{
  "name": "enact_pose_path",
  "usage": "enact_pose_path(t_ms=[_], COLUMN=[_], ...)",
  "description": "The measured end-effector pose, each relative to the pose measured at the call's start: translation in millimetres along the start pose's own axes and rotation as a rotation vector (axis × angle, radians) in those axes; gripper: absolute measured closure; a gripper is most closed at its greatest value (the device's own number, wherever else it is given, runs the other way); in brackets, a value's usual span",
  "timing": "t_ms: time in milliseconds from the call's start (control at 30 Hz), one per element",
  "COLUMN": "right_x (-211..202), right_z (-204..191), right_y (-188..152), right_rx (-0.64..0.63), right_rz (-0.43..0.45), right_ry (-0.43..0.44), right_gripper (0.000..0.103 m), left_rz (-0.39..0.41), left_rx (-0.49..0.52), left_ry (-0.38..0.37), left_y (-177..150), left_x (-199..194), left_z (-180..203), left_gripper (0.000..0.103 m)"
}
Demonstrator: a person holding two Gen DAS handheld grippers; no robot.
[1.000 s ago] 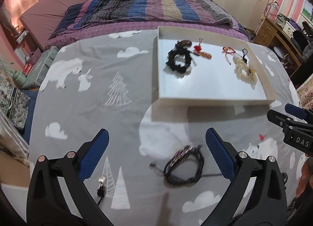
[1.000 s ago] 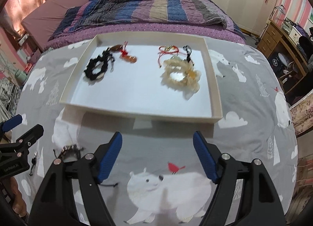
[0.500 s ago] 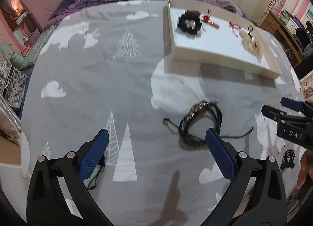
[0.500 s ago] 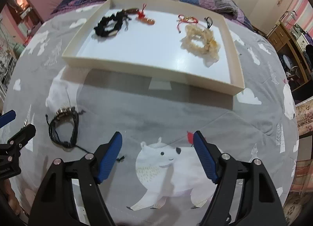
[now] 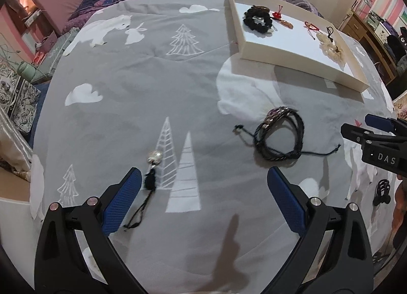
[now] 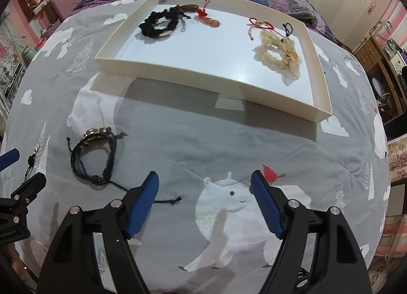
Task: Organize jewelry
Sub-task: 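Grasp the black tassel pendant with left tool while right tool grasps the black braided bracelet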
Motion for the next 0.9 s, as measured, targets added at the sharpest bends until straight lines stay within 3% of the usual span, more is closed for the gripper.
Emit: enact_pose_path(t_ms=[600,767,900], right_x=[-3,-4,-2], right_z=[-42,-51,-58], right_y=[-1,4,6], right_rx=[-0.146,-0.148,-0.153], right_rz=[-0.029,-0.021,-0.020], right_ry=[-0.095,-0.083,-0.077], right_gripper=[0.028,0.028,0.028], left_rz=[-0.013,-0.024,-0.046], left_rx=[-0.031,-0.030,-0.028], left_ry=[-0.002,-0.013,-0.025], left_y=[-14,-16,-17], left_x=[-5,-1,6], left_z=[-40,-47,-51], left_gripper=[0.006,0.015,0.032])
Point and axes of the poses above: each gripper's, at about its wrist camera, not at the fingertips, and x roughly the way its jaws point, z to its right, y to its top, the point moved 9 cm from there along x, roughly the way its jaws point, and after that the axes turned 10 degrees about -z, right-handed, at the moved point
